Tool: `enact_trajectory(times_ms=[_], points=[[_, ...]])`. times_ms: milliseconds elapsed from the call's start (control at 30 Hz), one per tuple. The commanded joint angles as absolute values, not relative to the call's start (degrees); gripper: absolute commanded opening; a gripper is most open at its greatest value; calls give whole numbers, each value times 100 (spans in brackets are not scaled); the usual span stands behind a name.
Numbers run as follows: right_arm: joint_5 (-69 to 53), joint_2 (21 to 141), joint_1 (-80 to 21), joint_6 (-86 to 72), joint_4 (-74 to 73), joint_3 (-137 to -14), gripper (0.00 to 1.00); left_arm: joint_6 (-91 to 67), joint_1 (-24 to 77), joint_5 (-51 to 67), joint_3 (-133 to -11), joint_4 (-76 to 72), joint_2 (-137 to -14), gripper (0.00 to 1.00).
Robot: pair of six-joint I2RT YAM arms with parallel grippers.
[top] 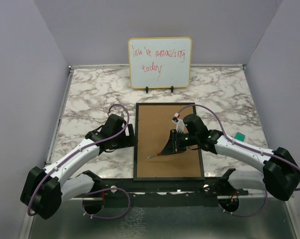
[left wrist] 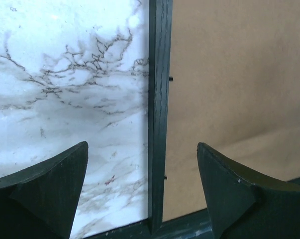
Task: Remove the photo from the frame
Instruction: Adjust the screwdriver, then release the photo frame item from the photo frame.
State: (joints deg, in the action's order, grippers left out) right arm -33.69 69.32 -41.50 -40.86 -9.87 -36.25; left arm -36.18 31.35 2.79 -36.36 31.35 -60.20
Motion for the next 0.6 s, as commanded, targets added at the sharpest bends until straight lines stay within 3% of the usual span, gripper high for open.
enact_trajectory(times_ms=[0,333,567], points=[[-2609,7230,-4426,-4743,-586,-3537,1,-4382,3138,175,-3223,2264,-6168,86],[-2782,8044,-4746,-5155,343,-3588,0,-4431,3155,568,-2531,1402,-6325,80],[-2763,8487,-4920,-5290,544,-3744,1,-4379,3164,507,-2461,1282,-6618,69]])
